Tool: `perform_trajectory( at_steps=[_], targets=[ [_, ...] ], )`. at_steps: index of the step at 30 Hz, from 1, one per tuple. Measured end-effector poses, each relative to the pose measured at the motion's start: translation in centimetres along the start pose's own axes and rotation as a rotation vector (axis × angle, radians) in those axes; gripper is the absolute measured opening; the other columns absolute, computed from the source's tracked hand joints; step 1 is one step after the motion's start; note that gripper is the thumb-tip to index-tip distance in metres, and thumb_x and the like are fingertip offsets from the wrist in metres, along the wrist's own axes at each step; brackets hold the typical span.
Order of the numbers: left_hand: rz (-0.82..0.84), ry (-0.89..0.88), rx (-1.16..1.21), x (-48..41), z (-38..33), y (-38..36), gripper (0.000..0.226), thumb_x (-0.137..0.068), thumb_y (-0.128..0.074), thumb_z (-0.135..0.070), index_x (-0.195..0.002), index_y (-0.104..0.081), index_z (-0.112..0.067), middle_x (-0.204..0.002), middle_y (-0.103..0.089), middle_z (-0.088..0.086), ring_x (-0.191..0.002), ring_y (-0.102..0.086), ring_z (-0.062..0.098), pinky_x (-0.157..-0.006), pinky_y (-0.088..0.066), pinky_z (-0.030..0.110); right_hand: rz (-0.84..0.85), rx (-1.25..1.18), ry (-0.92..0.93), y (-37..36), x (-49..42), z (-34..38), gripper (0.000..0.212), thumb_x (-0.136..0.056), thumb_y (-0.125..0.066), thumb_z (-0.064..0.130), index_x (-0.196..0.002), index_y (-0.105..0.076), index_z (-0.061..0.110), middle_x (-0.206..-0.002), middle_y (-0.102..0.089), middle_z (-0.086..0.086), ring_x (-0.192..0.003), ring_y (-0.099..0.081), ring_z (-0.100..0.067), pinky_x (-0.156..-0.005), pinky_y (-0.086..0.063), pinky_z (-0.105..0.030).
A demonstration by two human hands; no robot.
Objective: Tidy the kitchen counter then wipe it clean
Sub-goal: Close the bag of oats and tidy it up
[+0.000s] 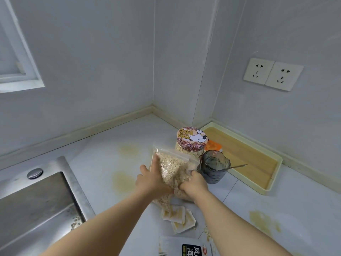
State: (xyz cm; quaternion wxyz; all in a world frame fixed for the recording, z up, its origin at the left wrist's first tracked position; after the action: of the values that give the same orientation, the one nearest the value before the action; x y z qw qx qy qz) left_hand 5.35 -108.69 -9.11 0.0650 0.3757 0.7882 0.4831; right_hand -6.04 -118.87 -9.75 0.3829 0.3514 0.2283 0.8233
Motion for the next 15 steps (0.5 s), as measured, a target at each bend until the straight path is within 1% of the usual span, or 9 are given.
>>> perform_trajectory(
  at_steps=[2, 4, 5, 7, 8, 9, 12, 13, 15],
  targets=[
    [-0.105, -0.023, -0.090, 0.6, 0.0, 0.5, 0.116, -0.064, -0.076, -0.050, -0.148, 0.002, -0.030, -0.135, -0.027, 0.009, -0.122, -0.039, 0.029, -0.099, -0.038, 0.035, 0.015, 0.025, 0.016, 0.0, 0.3, 0.0, 0.055, -0.085, -0.060, 0.012, -0.136, -0.039, 0.010, -0.120, -0.055, -0.011, -0.111, -0.054, -0.027, -0.079, -0.042, -0.028],
    [-0.207, -0.061, -0.170, 1.2, -0.4, 0.9, 0.104, -0.066, -0.071, -0.057, -0.145, -0.010, -0.027, -0.134, -0.029, 0.005, -0.121, -0.037, 0.026, -0.097, -0.036, 0.032, 0.018, 0.043, 0.024, 0.2, 0.5, 0.0, 0.056, -0.086, -0.060, 0.014, -0.136, -0.038, 0.011, -0.118, -0.055, -0.010, -0.106, -0.054, -0.026, -0.081, -0.044, -0.029],
    [-0.236, -0.064, -0.186, 1.5, -0.3, 1.0, 0.097, -0.067, -0.069, -0.058, -0.142, -0.016, -0.026, -0.133, -0.029, 0.004, -0.119, -0.037, 0.025, -0.096, -0.036, 0.032, 0.017, 0.053, 0.029, 0.2, 0.7, 0.0, 0.055, -0.086, -0.061, 0.015, -0.136, -0.038, 0.012, -0.116, -0.055, -0.009, -0.105, -0.054, -0.025, -0.084, -0.045, -0.030],
    [-0.263, -0.058, -0.191, 1.8, -0.2, 1.0, 0.084, -0.069, -0.067, -0.059, -0.134, -0.026, -0.025, -0.130, -0.031, 0.003, -0.114, -0.041, 0.026, -0.091, -0.038, 0.032, 0.010, 0.066, 0.048, 0.3, 0.9, 0.2, 0.054, -0.086, -0.061, 0.015, -0.135, -0.039, 0.011, -0.122, -0.054, -0.010, -0.110, -0.054, -0.027, -0.088, -0.045, -0.032],
    [-0.267, -0.059, -0.188, 1.8, -0.2, 1.0, 0.078, -0.071, -0.067, -0.057, -0.131, -0.030, -0.024, -0.129, -0.032, 0.003, -0.110, -0.043, 0.027, -0.088, -0.040, 0.032, 0.004, 0.064, 0.062, 0.4, 1.0, 0.2, 0.052, -0.086, -0.060, 0.014, -0.134, -0.040, 0.011, -0.124, -0.054, -0.011, -0.111, -0.054, -0.027, -0.088, -0.045, -0.033],
    [-0.271, -0.066, -0.179, 1.9, -0.3, 1.1, 0.072, -0.073, -0.068, -0.055, -0.128, -0.033, -0.022, -0.128, -0.033, 0.003, -0.107, -0.046, 0.028, -0.086, -0.042, 0.032, -0.005, 0.063, 0.078, 0.4, 1.1, 0.4, 0.047, -0.087, -0.059, 0.013, -0.131, -0.042, 0.011, -0.120, -0.055, -0.010, -0.108, -0.055, -0.027, -0.085, -0.046, -0.033],
    [-0.259, -0.074, -0.099, 1.7, -0.3, 1.5, 0.056, -0.080, -0.066, -0.044, -0.121, -0.040, -0.017, -0.121, -0.040, 0.006, -0.101, -0.049, 0.031, -0.082, -0.042, 0.032, -0.048, 0.070, 0.126, 0.4, 1.3, 1.0, 0.029, -0.089, -0.056, 0.015, -0.117, -0.049, 0.016, -0.095, -0.053, -0.003, -0.086, -0.054, -0.024, -0.070, -0.041, -0.030],
    [-0.254, -0.072, -0.061, 1.7, -0.3, 1.7, 0.051, -0.081, -0.066, -0.040, -0.119, -0.041, -0.016, -0.120, -0.042, 0.007, -0.101, -0.050, 0.032, -0.081, -0.042, 0.032, -0.065, 0.083, 0.139, 0.4, 1.5, 1.4, 0.025, -0.089, -0.056, 0.016, -0.113, -0.049, 0.018, -0.091, -0.053, 0.000, -0.084, -0.053, -0.023, -0.069, -0.039, -0.028],
    [-0.253, -0.058, 0.024, 1.8, -0.1, 2.1, 0.045, -0.083, -0.065, -0.033, -0.117, -0.043, -0.015, -0.119, -0.045, 0.008, -0.102, -0.052, 0.032, -0.080, -0.044, 0.033, -0.093, 0.097, 0.169, 0.6, 1.9, 2.1, 0.024, -0.090, -0.056, 0.017, -0.112, -0.050, 0.021, -0.094, -0.056, 0.000, -0.090, -0.055, -0.025, -0.067, -0.037, -0.026]
  ],
)
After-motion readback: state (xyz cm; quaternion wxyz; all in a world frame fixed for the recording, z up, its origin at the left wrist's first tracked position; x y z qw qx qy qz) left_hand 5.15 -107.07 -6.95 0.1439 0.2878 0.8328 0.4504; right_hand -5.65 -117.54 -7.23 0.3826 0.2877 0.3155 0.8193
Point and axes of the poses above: each hand's wrist, its own x-axis away from the middle knuckle, its own y-axis out of the back of the hand, z = x × y, the point moved 7 cm from there along -x, towards the middle knuckle
